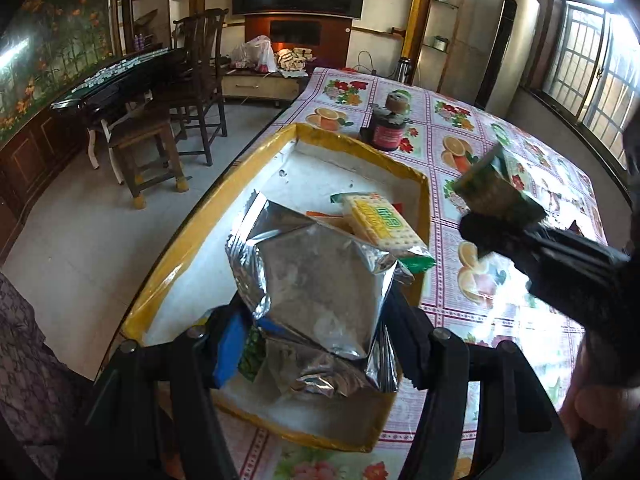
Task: Organize snacks
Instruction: 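Carry the foil bag and green pea bag with both tools over the white tray, then open both tools to drop the foil bag and green pea bag into the tray, then withdraw both tools from the tray back over the remaining snacks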
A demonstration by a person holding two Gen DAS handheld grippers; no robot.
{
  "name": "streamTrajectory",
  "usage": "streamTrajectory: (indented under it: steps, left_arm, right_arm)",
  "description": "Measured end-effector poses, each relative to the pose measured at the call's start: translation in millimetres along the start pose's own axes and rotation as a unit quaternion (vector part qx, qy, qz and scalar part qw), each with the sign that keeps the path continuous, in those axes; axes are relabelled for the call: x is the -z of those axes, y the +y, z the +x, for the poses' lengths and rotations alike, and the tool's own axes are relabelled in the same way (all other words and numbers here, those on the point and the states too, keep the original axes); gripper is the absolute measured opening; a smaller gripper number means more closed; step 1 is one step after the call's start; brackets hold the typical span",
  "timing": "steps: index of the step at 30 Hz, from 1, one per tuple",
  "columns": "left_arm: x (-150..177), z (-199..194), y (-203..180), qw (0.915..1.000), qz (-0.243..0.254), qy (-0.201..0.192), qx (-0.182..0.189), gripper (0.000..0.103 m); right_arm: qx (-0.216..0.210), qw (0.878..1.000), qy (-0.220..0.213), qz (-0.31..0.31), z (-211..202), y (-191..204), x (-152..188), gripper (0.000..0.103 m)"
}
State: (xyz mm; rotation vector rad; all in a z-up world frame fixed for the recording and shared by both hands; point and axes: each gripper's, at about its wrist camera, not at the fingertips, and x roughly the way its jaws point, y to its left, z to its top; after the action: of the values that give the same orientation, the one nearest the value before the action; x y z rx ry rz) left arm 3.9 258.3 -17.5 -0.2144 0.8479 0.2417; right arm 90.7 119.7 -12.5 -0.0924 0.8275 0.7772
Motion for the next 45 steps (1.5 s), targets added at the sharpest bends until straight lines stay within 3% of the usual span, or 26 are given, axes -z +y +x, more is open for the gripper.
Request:
streamTrajectory:
  steps: [9, 16, 19, 21, 23, 25, 32, 45]
  left_arm:
    - [-23.7, 27.7, 8.0, 0.9997, -0.008, 0.011, -0.020, 0.064]
    - [-26.0, 41.8, 14.6, 0.9991, -0.019, 0.023, -0.031, 0.065]
    - [-24.9, 41.8, 15.1, 0.9987, -0.016, 0.026, -0.041, 0.070]
    - [-24.6, 38.7, 16.0, 0.9981, -0.017, 0.025, -0.054, 0.077]
    - [-24.2, 30.9, 18.7, 0.9976, -0.020, 0.012, -0.065, 0.089]
    - [-24.2, 24.8, 23.4, 0.9976, -0.030, 0.006, -0.063, 0.094]
    - [-23.2, 4.0, 34.2, 0.9972, -0.062, -0.005, -0.040, 0.094]
    - [-11.0, -10.2, 10.2, 0.9987, -0.047, -0.006, -0.018, 0.094]
  right_arm:
    - [0.005, 1.000, 0.024, 0.008, 57.6, -6.2, -33.3, 0.023]
    - [0.011, 0.999, 0.038, -0.012, 80.0, -1.0, -39.1, 0.023]
    - [0.014, 0.999, 0.041, -0.023, 85.1, 1.0, -38.9, 0.026]
    - [0.023, 0.999, 0.035, -0.029, 84.2, 2.6, -37.4, 0.027]
    - [0.025, 0.999, 0.037, -0.030, 82.4, 1.7, -35.9, 0.037]
    - [0.024, 0.999, 0.036, -0.023, 78.9, -1.2, -35.4, 0.044]
    - [0.019, 0.999, 0.026, -0.007, 52.2, -8.4, -27.1, 0.049]
    - [0.023, 0.999, 0.011, 0.042, -5.0, -38.0, 8.4, 0.050]
